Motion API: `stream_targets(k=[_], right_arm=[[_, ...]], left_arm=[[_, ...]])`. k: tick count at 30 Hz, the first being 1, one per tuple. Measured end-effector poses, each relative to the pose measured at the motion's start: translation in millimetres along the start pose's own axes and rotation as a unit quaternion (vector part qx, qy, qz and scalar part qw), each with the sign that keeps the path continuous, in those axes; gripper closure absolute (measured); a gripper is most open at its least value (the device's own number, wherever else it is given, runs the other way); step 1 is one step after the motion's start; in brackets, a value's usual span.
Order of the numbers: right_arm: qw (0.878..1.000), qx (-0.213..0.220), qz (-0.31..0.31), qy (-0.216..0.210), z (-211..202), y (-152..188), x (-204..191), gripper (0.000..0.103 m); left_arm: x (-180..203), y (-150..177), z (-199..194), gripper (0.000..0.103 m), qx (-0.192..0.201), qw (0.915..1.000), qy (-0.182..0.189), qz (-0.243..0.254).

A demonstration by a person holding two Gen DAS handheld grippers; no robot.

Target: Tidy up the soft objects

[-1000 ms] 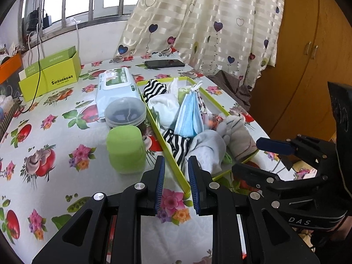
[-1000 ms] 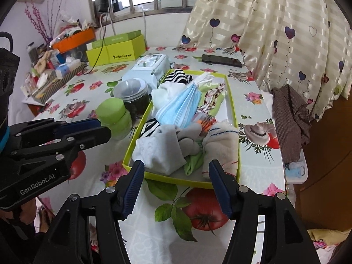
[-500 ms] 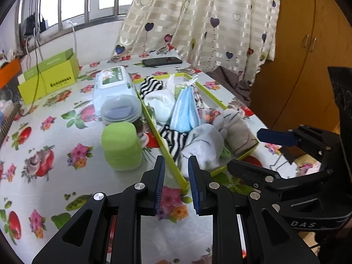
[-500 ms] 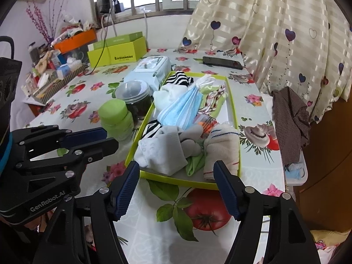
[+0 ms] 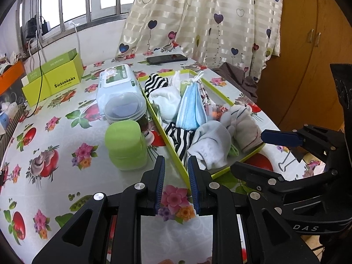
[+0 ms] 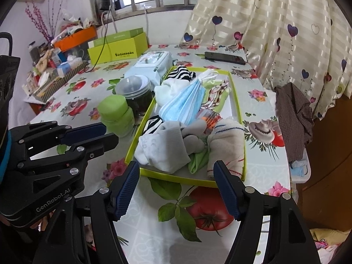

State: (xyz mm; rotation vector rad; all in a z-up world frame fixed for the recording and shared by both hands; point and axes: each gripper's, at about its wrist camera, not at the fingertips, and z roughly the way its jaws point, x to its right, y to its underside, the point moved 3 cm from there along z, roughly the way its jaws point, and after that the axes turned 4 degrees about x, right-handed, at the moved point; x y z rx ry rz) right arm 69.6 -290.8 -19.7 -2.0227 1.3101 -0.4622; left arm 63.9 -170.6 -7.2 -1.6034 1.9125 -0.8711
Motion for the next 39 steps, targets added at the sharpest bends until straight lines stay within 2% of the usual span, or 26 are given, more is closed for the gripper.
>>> stream_targets(k=[39], right_arm=[[1.0,-0.006,0.0,0.0,4.3,1.8,-1.8,0.033]], left_arm=[[0.5,1.5,5.1,0.08,-0.012,0.9999,-0.002,-0.002]])
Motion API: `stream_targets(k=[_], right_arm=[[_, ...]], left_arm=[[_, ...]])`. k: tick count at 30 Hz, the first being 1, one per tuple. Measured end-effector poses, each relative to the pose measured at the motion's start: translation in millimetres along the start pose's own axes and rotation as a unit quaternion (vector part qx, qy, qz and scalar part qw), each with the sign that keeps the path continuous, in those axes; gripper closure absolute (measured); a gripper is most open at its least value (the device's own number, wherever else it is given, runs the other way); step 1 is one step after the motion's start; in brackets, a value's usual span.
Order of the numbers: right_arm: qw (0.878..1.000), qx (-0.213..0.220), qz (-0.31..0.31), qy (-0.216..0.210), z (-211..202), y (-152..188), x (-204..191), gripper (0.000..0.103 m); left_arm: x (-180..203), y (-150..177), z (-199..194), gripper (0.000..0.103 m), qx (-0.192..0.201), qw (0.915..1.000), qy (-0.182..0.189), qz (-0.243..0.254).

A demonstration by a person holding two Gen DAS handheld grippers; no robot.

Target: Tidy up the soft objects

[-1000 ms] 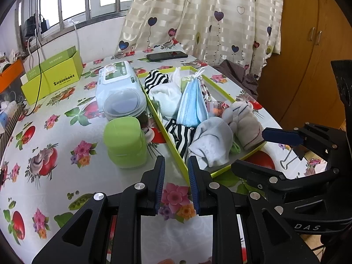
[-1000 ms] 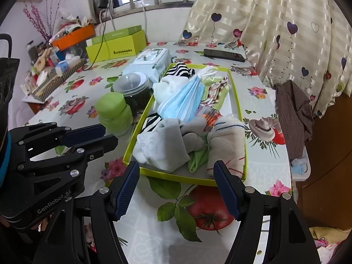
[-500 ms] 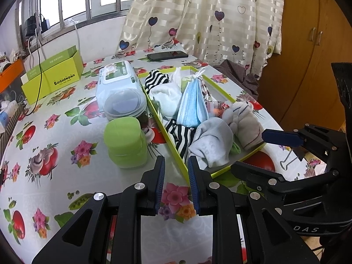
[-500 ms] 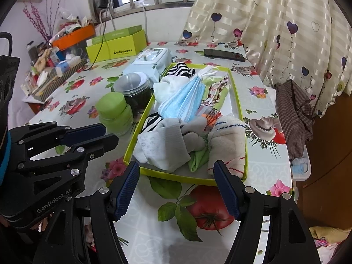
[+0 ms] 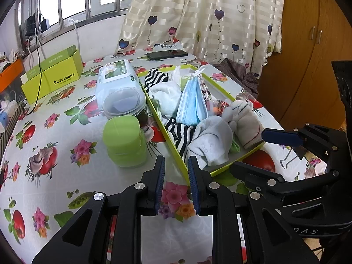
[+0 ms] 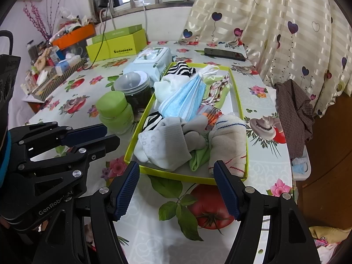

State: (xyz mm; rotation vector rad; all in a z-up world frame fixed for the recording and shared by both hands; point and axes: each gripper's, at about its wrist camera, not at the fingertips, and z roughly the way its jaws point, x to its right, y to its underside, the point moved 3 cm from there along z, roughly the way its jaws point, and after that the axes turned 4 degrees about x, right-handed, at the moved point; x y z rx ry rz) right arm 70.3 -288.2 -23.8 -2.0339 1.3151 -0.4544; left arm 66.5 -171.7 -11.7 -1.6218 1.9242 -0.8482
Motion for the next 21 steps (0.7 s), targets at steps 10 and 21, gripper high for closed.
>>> stream_targets(k=[10,21], right_arm=[[1.0,0.0,0.0,0.001,-0.1,-0.1,0.0,0.033],[1.0,0.0,0.0,0.0,-0.5,-0.2,-0.4,0.033]], left_arm=[[-1.6,0.5,-0.8,0.08,0.0,1.0,-0.001,-0.002],[-2.2,1.2,-1.6,0.08,0.0,1.0,-0.001,-0.003]])
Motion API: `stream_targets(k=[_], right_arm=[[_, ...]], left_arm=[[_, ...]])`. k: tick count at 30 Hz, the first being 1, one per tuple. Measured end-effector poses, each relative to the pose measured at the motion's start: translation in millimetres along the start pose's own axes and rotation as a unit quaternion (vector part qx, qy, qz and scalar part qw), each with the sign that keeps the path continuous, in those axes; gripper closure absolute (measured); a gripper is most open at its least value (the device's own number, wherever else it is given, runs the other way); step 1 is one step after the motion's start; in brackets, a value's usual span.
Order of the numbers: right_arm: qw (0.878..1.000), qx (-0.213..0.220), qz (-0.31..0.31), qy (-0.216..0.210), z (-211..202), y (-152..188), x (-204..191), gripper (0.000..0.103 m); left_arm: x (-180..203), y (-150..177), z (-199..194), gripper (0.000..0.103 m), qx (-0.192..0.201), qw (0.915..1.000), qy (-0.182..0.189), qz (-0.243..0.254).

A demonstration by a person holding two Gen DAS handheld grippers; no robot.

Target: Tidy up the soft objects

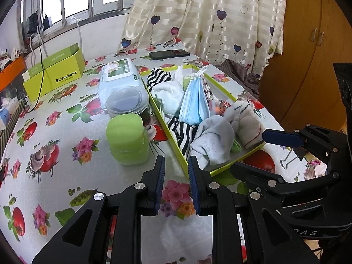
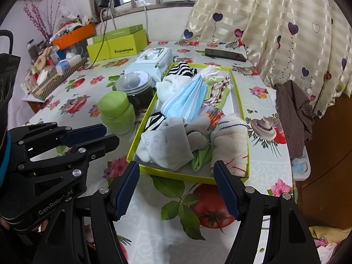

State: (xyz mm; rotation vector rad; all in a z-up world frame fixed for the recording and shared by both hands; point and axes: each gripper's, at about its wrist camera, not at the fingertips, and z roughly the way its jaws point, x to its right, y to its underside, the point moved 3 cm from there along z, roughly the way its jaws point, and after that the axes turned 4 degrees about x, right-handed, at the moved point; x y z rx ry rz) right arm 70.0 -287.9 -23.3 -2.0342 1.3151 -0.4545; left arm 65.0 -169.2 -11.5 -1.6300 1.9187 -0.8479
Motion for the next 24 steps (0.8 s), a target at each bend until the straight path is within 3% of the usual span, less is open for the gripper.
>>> stream_targets(k=[24], right_arm=[[1.0,-0.001,-0.001,0.0,1.1,-1.7,-1.0,0.033]], left_arm=[[1.7,-2.3,0.2,0.08,-0.003,0.9999,-0.007,-0.007]])
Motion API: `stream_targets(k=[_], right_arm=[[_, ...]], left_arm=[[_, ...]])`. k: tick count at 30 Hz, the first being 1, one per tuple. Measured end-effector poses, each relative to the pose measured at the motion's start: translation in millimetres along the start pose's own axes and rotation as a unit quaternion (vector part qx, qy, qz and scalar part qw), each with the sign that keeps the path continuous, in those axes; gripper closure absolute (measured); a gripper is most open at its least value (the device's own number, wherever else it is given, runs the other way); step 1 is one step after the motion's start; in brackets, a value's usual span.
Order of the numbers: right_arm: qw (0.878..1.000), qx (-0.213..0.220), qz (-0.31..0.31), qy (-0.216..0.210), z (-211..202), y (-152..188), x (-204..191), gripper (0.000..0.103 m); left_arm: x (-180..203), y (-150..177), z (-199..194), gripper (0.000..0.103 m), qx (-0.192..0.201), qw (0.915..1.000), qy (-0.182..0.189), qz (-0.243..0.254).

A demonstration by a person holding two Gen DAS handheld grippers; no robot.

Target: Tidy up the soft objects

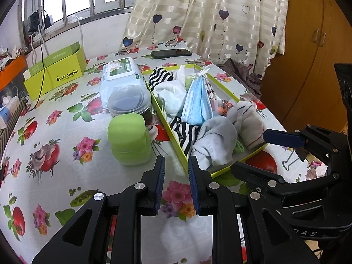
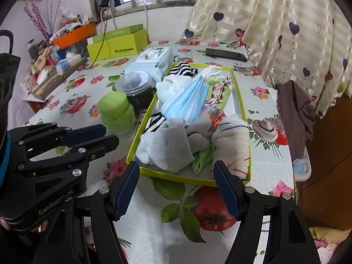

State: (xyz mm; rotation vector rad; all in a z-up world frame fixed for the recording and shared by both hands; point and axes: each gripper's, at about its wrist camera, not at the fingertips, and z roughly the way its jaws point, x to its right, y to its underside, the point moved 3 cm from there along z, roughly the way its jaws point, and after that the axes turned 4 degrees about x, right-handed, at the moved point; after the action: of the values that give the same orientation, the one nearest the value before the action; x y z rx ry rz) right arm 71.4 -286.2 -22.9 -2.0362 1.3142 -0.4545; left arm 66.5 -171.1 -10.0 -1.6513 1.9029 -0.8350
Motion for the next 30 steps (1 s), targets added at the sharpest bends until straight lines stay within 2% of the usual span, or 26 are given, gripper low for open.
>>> stream_targets(k=[30], right_arm=[[1.0,-0.002,0.006,0.004,2.2,2.1,1.4,0.033]], left_arm=[[0.6,1.1,-0.7,0.08,0.003,1.0,-0.002,-0.001]])
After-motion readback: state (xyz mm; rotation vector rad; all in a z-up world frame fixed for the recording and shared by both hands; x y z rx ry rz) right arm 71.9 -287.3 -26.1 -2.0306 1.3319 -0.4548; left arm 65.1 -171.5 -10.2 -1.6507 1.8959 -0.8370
